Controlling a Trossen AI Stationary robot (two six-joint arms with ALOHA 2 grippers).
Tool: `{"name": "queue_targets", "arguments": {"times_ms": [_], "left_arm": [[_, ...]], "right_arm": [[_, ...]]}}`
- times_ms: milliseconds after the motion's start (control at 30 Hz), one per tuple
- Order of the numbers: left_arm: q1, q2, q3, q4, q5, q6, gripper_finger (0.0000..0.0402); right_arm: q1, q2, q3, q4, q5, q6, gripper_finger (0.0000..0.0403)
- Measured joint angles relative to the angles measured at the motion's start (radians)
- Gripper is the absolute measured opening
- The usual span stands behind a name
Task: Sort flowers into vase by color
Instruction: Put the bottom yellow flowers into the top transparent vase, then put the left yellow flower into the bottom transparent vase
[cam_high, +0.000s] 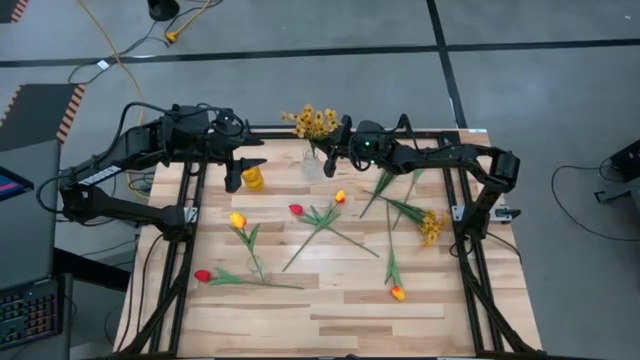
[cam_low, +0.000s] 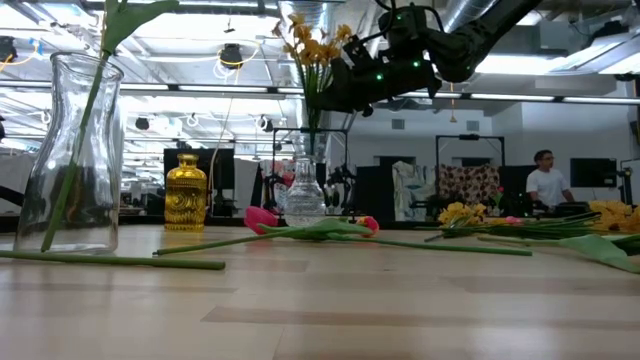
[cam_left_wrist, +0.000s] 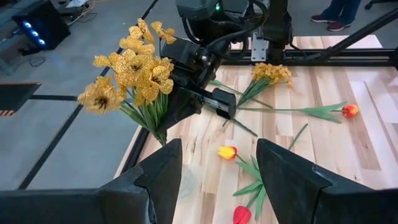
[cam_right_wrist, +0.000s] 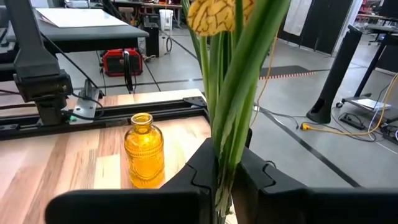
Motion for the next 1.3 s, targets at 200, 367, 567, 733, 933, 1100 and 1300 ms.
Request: {"name": "queue_targets", "arguments": {"times_ms": [200, 367, 567, 733, 933, 1100, 1300], "left_arm": [[0.0, 0.0, 0.0, 0.0, 0.0, 0.0, 0.0194], [0.0, 0.0, 0.0, 0.0, 0.0, 0.0, 0.0194], [0.0, 0.0, 0.0, 0.0, 0.0, -0.009, 0.0194], [0.0, 0.0, 0.0, 0.0, 0.0, -0.011, 0.0194], [0.0, -0.01, -0.001, -0.005, 0.0, -0.01, 0.0194], [0.0, -0.046, -0.001, -0.018, 0.0, -0.009, 0.0194], [0.0, -0.104, -0.001, -0.109, 0.0, -0.09, 0.0194]], "right_arm": [[0.0, 0.0, 0.0, -0.023, 0.001, 0.0, 0.0097], [-0.001, 0.0, 0.0, -0.042, 0.001, 0.0, 0.0148], [-0.008, -0.001, 0.0, -0.091, 0.002, 0.0, 0.0203], [-0.011, -0.002, 0.0, -0.131, 0.002, 0.001, 0.0233], [-0.012, -0.031, 0.0, -0.219, 0.002, 0.001, 0.024], [-0.018, -0.089, 0.0, -0.307, 0.002, 0.0, 0.024], [-0.019, -0.173, 0.0, -0.434, 0.002, -0.001, 0.024]]}}
